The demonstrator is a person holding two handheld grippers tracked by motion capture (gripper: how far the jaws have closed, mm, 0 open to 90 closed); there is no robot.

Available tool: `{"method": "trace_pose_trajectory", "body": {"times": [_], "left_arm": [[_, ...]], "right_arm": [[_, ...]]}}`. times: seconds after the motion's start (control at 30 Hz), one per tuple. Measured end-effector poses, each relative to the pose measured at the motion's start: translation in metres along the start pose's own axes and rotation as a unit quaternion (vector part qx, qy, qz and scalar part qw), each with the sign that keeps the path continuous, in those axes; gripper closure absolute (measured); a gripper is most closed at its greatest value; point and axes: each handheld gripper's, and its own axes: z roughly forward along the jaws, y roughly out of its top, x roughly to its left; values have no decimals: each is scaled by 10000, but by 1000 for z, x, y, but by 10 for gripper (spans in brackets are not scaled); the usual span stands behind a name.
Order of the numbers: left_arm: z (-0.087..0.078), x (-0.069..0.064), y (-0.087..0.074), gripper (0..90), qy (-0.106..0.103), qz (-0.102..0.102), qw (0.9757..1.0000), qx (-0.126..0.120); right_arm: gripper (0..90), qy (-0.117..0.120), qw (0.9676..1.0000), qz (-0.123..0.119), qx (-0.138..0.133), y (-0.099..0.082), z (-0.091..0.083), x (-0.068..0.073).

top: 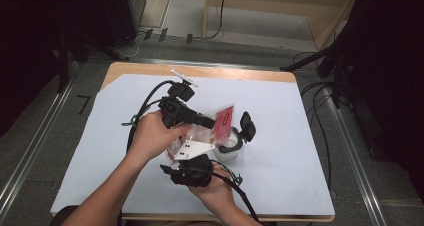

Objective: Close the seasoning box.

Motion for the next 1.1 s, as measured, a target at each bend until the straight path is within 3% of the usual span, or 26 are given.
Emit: {"method": "trace_pose_trajectory", "body": {"times": [0.37, 0.8, 1.1], "left_arm": [[0, 3, -7, 737, -47, -34, 9998, 166], [6, 9, -8, 737, -118, -100, 9995, 274], [16, 14, -9, 741, -119, 2, 9993, 361]], "right_arm": [[613, -6, 9992, -346, 178, -10, 7, 5], [613, 469, 9985, -221, 158, -20, 12, 0], [611, 503, 9981, -319, 183, -30, 18, 1]]}}
